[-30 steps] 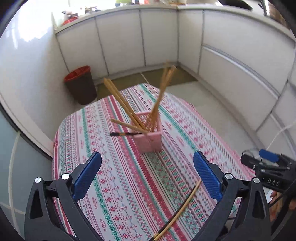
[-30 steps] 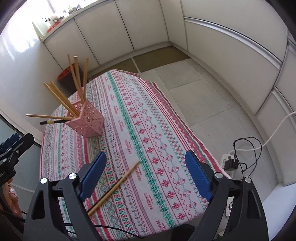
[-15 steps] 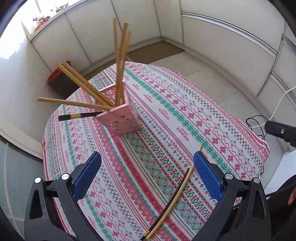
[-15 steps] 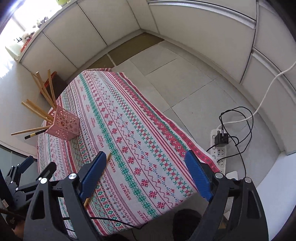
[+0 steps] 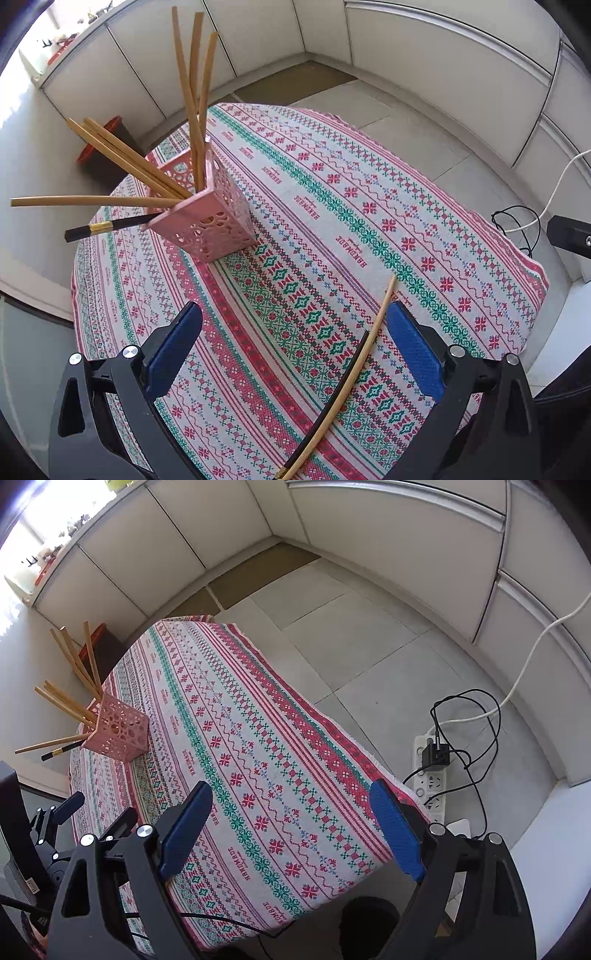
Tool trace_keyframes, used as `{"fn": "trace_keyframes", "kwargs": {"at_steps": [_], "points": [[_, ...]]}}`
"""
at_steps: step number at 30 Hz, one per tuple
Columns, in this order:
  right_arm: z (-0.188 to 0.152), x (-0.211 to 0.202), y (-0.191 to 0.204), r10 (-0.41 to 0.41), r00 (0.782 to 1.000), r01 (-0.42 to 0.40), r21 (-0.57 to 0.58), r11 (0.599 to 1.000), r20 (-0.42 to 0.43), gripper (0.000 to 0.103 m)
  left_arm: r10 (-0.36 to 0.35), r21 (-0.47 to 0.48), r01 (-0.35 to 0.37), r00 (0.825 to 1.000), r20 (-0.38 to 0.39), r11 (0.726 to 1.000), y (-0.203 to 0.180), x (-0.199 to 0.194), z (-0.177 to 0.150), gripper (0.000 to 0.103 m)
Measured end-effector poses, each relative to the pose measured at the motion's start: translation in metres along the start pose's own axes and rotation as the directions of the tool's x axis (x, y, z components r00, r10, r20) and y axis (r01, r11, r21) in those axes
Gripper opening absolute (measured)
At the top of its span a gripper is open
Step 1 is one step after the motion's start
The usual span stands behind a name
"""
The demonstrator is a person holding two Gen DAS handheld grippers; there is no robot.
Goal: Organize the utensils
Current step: 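Lower the left tool to the last sticks and grasp one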
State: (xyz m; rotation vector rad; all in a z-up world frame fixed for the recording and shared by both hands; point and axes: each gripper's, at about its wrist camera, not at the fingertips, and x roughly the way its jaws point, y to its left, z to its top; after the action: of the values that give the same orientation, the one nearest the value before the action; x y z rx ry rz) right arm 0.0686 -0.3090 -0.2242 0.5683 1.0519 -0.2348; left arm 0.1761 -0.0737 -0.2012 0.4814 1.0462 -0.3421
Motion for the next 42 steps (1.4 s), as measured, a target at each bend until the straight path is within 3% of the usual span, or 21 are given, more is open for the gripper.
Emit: {"fn": "trace_keyframes", "kwargs": {"at_steps": [3, 6, 9, 12, 18, 22, 28, 35, 38, 42], "points": [[0.000, 0.003, 0.001, -0.004, 1.000, 0.004, -0.003, 1.000, -0.013, 0.085, -0.097, 0.006, 0.098, 0.990, -0.101, 0.995, -0.002, 0.018, -0.003, 0.096], [-0.001, 0.007, 0.003, -0.014, 1.000, 0.014, -0.014, 1.000, -0.025, 0.085, -0.208, -0.048, 0.203, 0.946, -0.249, 0.978, 0.001, 0.047, -0.010, 0.095], [-0.002, 0.011, 0.006, -0.029, 0.999, 0.028, -0.040, 0.999, -0.040, 0.085, -0.251, -0.091, 0.234, 0.912, -0.325, 0.968, 0.007, 0.068, -0.015, 0.092], [-0.003, 0.014, 0.008, -0.039, 0.998, 0.036, -0.056, 0.998, -0.048, 0.085, -0.273, -0.127, 0.244, 0.897, -0.348, 0.962, 0.013, 0.078, -0.015, 0.089], [-0.002, 0.019, 0.003, -0.047, 0.997, 0.044, -0.044, 0.998, -0.065, 0.085, -0.286, -0.164, 0.242, 0.888, -0.360, 0.956, 0.020, 0.088, -0.011, 0.085], [-0.001, 0.022, 0.000, -0.047, 0.996, 0.044, -0.033, 0.998, -0.078, 0.085, -0.271, -0.174, 0.222, 0.896, -0.351, 0.959, 0.029, 0.097, -0.003, 0.084], [-0.001, 0.023, 0.000, -0.050, 0.996, 0.047, -0.031, 0.998, -0.079, 0.085, -0.244, -0.152, 0.201, 0.897, -0.369, 0.968, 0.035, 0.113, 0.001, 0.085], [0.000, 0.024, -0.002, -0.054, 0.995, 0.052, -0.028, 0.998, -0.082, 0.085, -0.205, -0.065, 0.195, 0.903, -0.377, 0.979, 0.016, 0.119, 0.004, 0.081], [0.000, 0.025, -0.001, -0.055, 0.995, 0.053, -0.026, 0.998, -0.087, 0.085, -0.205, -0.028, 0.210, 0.906, -0.371, 0.977, 0.010, 0.115, 0.009, 0.058], [-0.001, 0.028, 0.003, -0.063, 0.993, 0.060, -0.038, 0.997, -0.095, 0.085, -0.195, 0.003, 0.210, 0.913, -0.359, 0.978, 0.004, 0.110, 0.012, 0.049]]}}
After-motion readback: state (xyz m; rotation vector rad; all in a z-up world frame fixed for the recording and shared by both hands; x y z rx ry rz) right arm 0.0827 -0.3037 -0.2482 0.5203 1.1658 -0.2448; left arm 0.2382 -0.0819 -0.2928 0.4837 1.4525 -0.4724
